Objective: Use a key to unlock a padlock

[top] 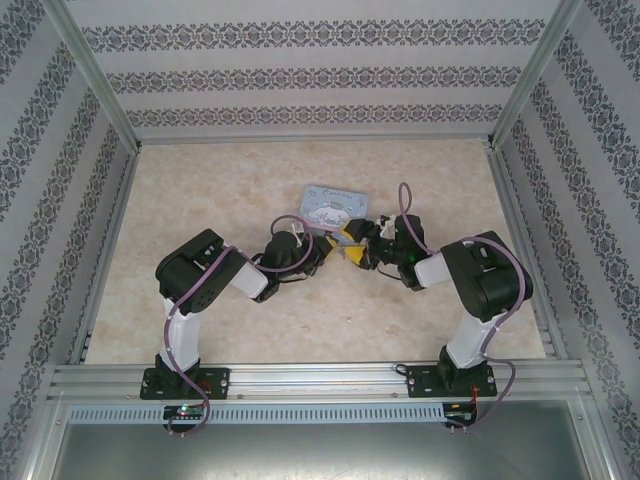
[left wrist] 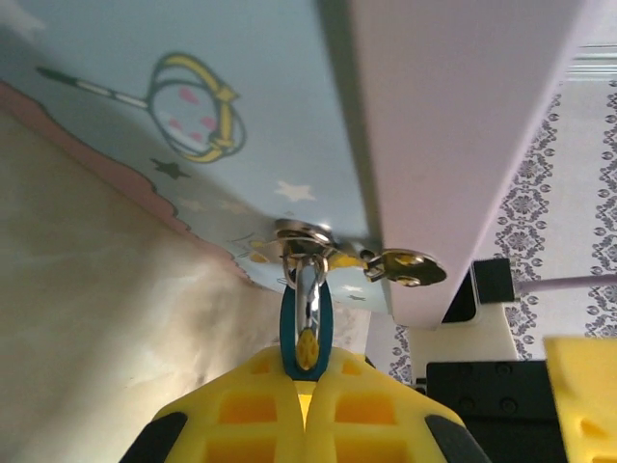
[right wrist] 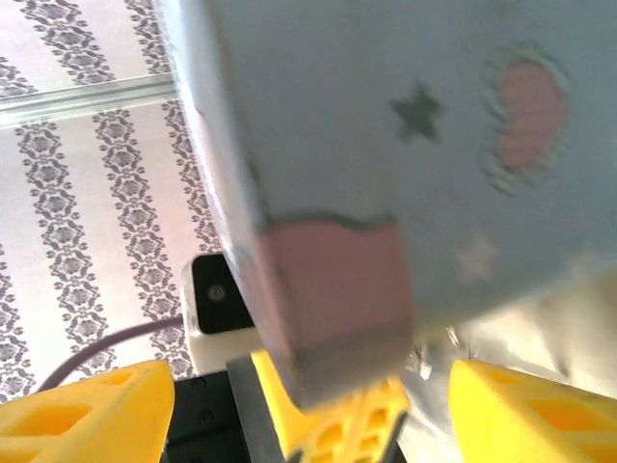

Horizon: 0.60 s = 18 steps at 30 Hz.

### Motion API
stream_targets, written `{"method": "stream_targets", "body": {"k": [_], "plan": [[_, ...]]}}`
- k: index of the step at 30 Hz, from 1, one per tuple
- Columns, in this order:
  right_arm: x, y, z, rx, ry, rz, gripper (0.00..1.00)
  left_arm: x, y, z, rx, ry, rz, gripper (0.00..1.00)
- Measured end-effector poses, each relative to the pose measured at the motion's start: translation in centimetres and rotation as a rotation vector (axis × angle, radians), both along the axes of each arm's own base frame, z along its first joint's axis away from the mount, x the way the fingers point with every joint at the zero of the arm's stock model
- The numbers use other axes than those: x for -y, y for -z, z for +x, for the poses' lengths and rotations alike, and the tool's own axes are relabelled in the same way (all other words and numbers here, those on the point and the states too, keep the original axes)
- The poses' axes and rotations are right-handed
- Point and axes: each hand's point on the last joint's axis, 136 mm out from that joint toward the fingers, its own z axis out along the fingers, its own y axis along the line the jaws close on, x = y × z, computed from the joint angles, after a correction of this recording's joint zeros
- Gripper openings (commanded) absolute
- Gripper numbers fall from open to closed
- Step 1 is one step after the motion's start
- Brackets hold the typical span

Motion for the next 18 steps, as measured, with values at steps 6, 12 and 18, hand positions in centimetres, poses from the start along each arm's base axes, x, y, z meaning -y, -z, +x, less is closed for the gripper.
{"method": "stream_targets", "body": {"k": [6,12,18], "plan": [[0.5,0.4,-3.0,-0.023,-0.067,-0.072,0.70,0.0,0.0,0.0,0.001,0.002,0.003,0.00],[0.5,-3.0,-4.4,0.154,-0.168,-0.339,0.61,0.0,0.1,-0.1,0.000,0.007,0.002,0.00],[-0.2,-6.4,-3.6,0.461,-0.293,-0.697,0.50,0.1,0.1,-0.2,-0.005,0.019,0.000,0.00]]}}
